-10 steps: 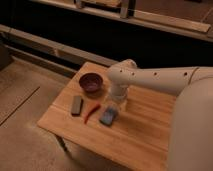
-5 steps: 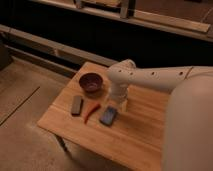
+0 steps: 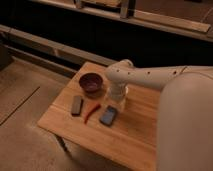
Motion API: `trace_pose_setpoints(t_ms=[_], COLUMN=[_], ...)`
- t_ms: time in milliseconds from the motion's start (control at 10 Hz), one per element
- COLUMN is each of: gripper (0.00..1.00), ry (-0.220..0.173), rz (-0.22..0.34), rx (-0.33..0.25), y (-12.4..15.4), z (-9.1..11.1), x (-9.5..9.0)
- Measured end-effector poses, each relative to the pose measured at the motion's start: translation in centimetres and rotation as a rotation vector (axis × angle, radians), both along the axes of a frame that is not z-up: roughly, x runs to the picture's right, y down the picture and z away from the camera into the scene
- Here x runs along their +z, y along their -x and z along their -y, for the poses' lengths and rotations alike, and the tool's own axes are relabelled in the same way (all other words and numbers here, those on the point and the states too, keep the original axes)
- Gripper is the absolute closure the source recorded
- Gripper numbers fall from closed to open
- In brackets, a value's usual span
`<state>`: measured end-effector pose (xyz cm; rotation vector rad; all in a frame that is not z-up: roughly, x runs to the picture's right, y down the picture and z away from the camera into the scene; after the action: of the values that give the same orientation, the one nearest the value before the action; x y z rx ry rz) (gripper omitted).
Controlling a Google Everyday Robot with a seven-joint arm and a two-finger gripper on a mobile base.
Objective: Place the white sponge in the ceramic cup
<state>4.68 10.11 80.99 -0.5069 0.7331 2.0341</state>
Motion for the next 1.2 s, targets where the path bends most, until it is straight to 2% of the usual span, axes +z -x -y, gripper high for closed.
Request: trace_pose_setpoints(t_ms=[400, 500, 800, 900, 1000, 1200], gripper=[0.36, 0.41, 0.71, 0.77, 0.91, 1.0], ry=[0.044, 0.05, 0.052, 0.05, 0.04, 0.003], rz=[-0.004, -0.001, 0.029, 0.034, 0.046, 0.051], rx=[-0.015, -0.019, -0.019, -0.02, -0.026, -0.056], y=[0.3, 0.4, 0.9, 0.9, 1.1, 1.3], z=[-1.2, -1.4, -1.5, -1.5, -1.3, -0.1], x=[1.1, 1.3, 1.8, 1.9, 2.0, 1.6])
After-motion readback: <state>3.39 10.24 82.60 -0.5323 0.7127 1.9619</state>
